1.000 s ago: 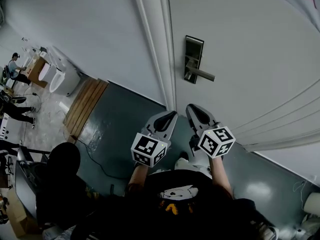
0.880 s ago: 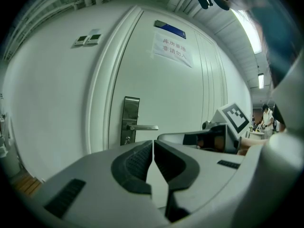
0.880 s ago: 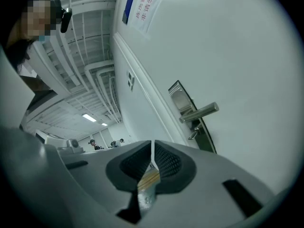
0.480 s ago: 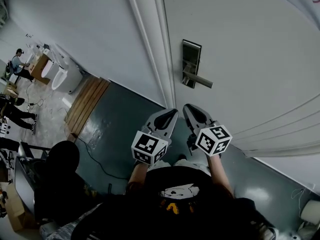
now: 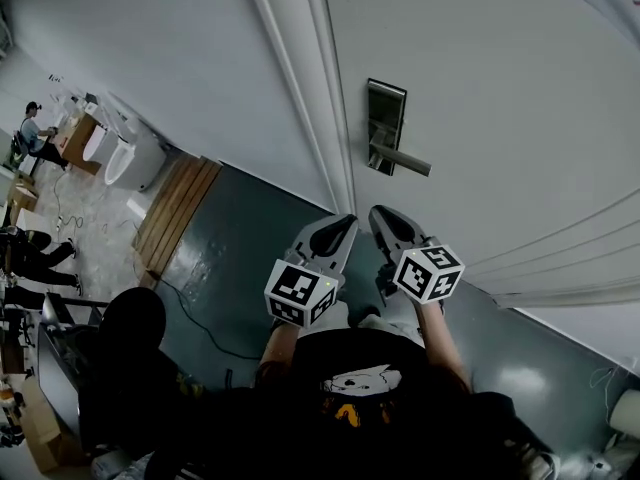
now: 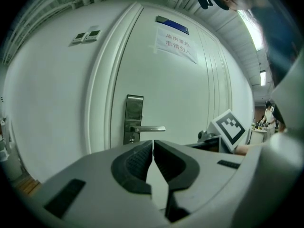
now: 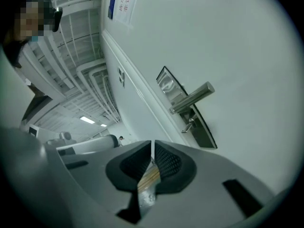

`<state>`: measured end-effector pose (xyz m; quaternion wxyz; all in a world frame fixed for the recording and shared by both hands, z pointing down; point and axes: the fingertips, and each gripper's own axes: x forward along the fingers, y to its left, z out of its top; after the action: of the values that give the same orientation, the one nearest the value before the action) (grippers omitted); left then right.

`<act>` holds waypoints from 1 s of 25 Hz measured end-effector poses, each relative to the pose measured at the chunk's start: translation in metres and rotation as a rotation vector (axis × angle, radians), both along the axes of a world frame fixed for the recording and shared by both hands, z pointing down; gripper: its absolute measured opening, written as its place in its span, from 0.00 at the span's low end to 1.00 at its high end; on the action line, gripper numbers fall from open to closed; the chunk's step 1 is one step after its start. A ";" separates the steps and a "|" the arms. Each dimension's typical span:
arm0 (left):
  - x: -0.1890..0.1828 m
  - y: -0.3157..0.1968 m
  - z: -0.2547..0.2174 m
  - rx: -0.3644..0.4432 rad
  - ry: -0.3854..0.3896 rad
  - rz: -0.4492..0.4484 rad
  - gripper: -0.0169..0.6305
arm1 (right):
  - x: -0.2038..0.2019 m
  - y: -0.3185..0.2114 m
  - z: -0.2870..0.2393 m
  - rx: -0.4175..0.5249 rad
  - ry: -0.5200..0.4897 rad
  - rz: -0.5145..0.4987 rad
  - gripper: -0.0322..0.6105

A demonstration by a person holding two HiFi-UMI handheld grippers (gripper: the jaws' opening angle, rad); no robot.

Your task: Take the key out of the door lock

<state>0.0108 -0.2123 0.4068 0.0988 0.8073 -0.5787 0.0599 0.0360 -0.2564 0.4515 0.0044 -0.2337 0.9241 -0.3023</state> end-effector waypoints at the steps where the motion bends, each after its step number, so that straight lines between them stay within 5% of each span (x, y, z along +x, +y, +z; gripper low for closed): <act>1: -0.002 -0.001 0.000 0.000 0.000 0.009 0.05 | -0.002 -0.001 0.001 -0.004 0.001 0.010 0.06; 25: -0.057 -0.015 0.006 0.016 0.013 0.236 0.05 | -0.025 -0.074 0.037 -0.172 -0.069 0.356 0.21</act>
<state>-0.0466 -0.2276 0.4124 0.0883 0.8709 -0.4796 0.0610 0.0113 -0.3304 0.4886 0.0696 -0.3826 0.8382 -0.3825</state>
